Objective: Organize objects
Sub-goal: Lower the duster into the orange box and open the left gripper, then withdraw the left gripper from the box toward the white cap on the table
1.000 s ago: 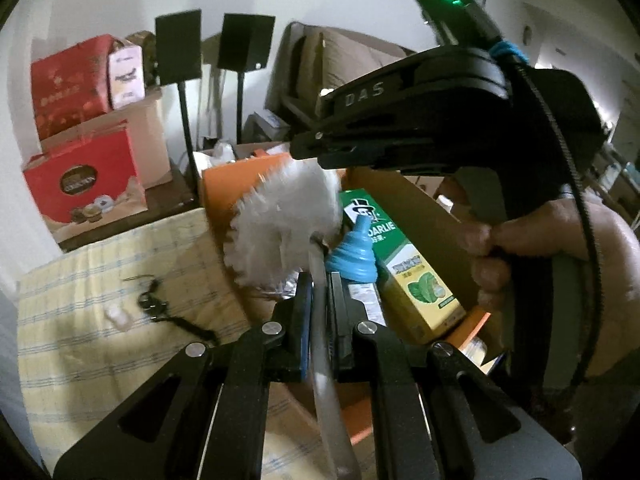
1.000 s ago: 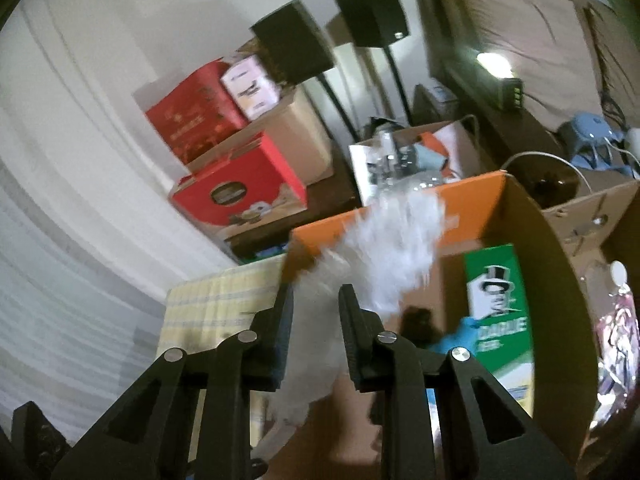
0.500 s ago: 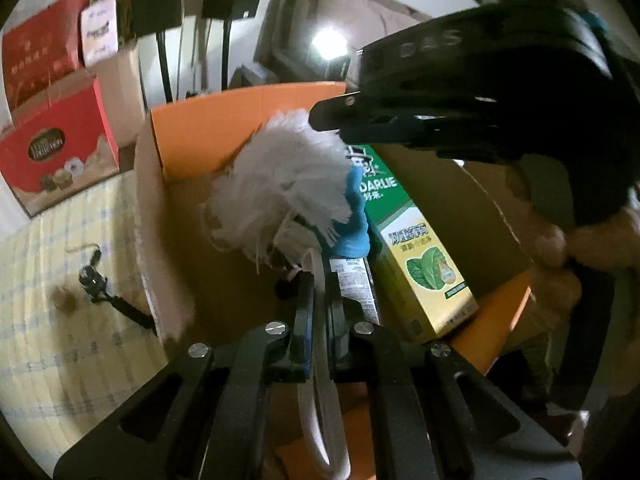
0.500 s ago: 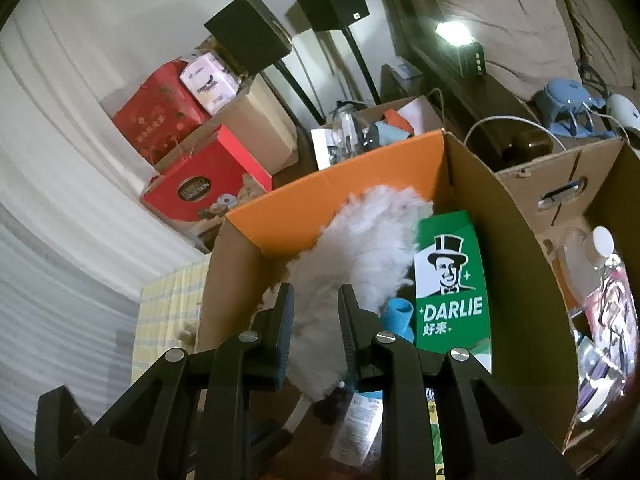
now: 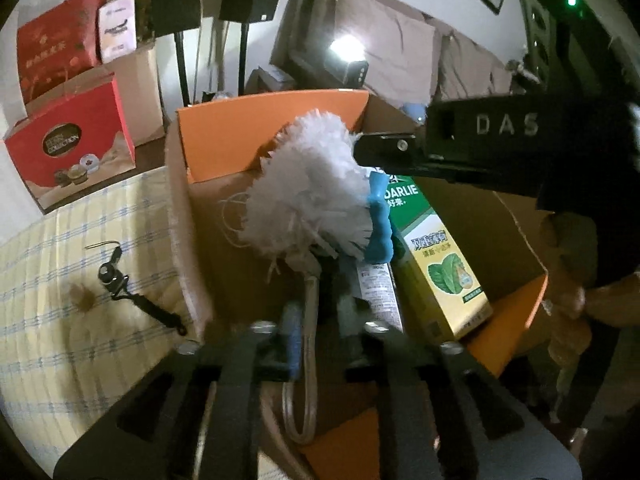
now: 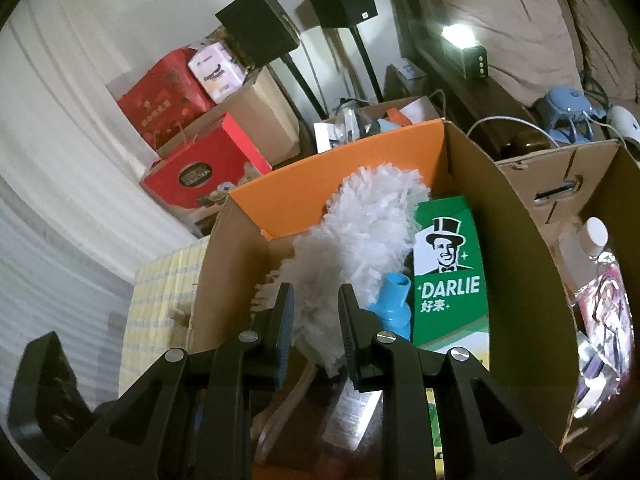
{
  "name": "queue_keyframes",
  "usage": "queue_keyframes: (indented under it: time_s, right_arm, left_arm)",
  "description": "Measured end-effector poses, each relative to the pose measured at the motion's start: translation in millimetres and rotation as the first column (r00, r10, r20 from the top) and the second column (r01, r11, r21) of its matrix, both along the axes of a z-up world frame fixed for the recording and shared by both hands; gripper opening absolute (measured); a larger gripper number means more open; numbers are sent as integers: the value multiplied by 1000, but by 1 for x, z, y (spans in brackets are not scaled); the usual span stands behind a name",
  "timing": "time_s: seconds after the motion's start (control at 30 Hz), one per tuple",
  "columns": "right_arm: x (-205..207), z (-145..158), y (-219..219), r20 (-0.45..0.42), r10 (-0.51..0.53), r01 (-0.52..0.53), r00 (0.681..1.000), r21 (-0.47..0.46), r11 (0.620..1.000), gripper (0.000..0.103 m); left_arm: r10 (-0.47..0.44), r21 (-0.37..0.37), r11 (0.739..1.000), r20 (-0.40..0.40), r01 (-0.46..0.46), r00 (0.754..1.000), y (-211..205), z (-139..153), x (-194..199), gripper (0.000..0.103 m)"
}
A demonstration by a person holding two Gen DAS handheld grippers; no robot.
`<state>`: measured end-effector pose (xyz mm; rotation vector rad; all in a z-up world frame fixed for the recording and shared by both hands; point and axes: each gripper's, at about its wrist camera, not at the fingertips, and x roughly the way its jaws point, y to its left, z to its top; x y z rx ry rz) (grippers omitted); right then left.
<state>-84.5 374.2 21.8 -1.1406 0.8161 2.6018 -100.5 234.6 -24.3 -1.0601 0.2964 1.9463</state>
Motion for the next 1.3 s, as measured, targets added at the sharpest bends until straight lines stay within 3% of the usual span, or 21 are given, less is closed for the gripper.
queue_keyframes:
  time_s: [0.13, 0.27, 0.6, 0.67, 0.9, 0.97, 1.07, 1.3]
  right_arm:
    - [6, 3, -5, 1, -3, 3, 1000, 46, 999, 30]
    - [11, 5, -10, 7, 1, -2, 1000, 97, 995, 48]
    - [21, 13, -33, 4, 32, -32, 999, 224, 974, 75]
    - [23, 15, -39, -2, 45, -44, 999, 247, 968, 79]
    - [28, 21, -63, -8, 92, -84, 996, 318, 944, 90]
    - [28, 22, -70, -9, 105, -96, 994, 331, 939, 94]
    - [29, 25, -81, -16, 121, -108, 993, 342, 933, 103]
    - [27, 33, -110, -26, 163, -143, 986, 358, 923, 103]
  left_arm:
    - [17, 24, 1000, -18, -17, 1000, -15, 12, 1, 39]
    - [45, 60, 997, -17, -43, 999, -32, 25, -3, 51]
    - [122, 77, 990, -45, -118, 992, -64, 43, -15, 64]
    - [140, 88, 987, -56, -135, 989, -72, 46, -17, 88]
    - [198, 109, 976, -59, -190, 979, -99, 54, -29, 89]
    - [209, 108, 973, -60, -202, 976, -106, 55, -32, 102]
    - [231, 112, 969, -72, -223, 970, -119, 58, -35, 103]
    - [284, 117, 954, -76, -274, 956, -152, 62, -44, 103]
